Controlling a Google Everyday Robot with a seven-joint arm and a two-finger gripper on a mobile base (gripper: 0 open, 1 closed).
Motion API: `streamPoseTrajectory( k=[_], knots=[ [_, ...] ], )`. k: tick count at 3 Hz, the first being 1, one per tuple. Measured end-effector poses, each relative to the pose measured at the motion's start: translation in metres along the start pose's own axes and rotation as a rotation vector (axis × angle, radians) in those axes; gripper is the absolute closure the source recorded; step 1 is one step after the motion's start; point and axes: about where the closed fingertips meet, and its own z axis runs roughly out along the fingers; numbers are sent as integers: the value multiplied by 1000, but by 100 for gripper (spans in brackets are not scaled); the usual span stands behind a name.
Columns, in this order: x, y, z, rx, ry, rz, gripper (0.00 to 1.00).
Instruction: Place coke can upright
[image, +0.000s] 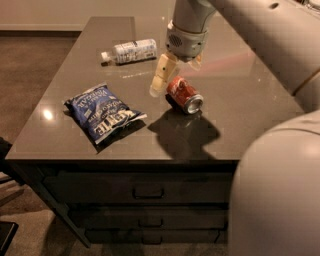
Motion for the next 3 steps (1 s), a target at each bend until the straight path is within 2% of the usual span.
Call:
streamPoseTrajectory(
  k=[2,3],
  knots=[
    [-18,-9,33,-17,8,103,0],
    [-20,-16,44,-21,11,138,18]
  ],
)
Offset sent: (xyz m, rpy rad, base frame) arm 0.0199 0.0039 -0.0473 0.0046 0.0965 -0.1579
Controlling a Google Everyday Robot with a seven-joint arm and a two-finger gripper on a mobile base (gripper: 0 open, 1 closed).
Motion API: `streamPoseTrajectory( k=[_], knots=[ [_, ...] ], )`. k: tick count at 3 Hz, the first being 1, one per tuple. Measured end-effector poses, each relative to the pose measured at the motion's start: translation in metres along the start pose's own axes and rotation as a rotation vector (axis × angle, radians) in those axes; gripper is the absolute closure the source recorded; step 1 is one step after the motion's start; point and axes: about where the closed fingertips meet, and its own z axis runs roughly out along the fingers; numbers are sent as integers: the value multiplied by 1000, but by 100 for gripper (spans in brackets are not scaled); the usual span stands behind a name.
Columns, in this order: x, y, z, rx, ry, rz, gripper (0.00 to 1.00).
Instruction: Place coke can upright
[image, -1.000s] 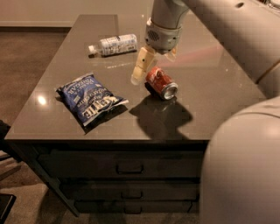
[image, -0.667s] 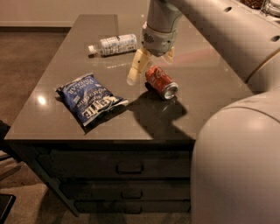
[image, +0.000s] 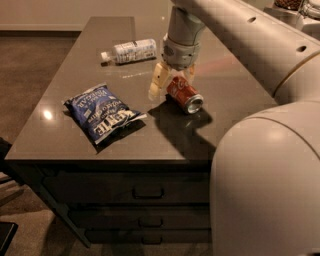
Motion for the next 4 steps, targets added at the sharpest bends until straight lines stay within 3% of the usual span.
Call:
streamPoseTrajectory(
  k=[1,2,3,4],
  knots=[
    [-5,-5,4,5,-7,2,41],
    [-12,-8,0,-7,-39,-35,64],
    [-23,-15,-13,-61,-117,-91,88],
    [-36,-23,-35,-118,-243,-127,100]
  ],
)
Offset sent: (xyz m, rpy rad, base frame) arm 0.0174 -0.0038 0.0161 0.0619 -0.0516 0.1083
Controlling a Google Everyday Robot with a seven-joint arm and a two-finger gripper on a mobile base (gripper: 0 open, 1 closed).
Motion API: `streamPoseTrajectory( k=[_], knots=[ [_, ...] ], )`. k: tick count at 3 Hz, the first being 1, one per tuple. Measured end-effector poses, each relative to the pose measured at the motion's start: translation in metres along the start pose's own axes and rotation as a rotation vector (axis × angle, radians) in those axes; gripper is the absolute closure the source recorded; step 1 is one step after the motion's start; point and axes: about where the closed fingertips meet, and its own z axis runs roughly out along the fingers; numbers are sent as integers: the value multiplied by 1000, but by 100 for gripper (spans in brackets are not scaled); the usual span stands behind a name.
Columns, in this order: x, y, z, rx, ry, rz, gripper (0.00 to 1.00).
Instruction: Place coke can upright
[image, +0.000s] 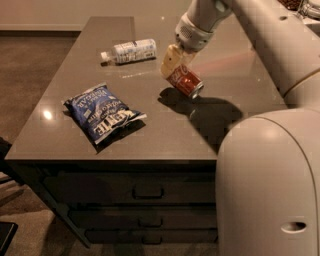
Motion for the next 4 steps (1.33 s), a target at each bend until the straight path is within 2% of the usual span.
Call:
streamPoseTrajectory(
  k=[1,2,3,4],
  knots=[
    [-11,-11,-25,-18,-163,-32,100],
    [-11,-23,-47,21,-343,-38,100],
    [-2,-28,-42,38,-503,-25,100],
    [1,-29,-37,28,-646,-12,100]
  ],
)
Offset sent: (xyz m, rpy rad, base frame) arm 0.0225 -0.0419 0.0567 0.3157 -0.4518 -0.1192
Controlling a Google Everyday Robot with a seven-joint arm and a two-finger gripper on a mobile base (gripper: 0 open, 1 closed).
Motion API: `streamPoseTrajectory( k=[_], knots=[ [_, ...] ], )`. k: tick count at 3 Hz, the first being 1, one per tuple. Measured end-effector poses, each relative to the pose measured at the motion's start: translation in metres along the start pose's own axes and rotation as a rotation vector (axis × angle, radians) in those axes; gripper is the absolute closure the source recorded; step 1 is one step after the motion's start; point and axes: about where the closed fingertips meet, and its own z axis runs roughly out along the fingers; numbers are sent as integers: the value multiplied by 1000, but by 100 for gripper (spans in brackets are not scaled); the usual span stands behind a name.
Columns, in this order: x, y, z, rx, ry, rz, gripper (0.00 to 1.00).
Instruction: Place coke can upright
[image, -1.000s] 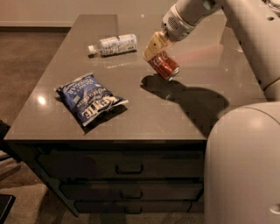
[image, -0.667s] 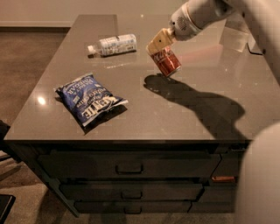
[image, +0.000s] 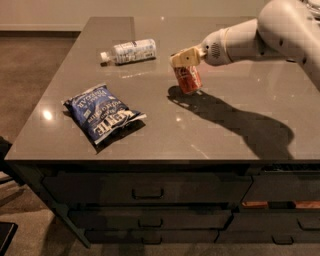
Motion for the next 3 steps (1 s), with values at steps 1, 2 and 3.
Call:
streamPoseTrajectory(
  k=[1,2,3],
  knots=[
    [-6,-8,0,3,-183,2,100],
    [-19,-15,-7,14,-341,-12,100],
    [-26,-19,-11,24,-451,-38,100]
  ],
)
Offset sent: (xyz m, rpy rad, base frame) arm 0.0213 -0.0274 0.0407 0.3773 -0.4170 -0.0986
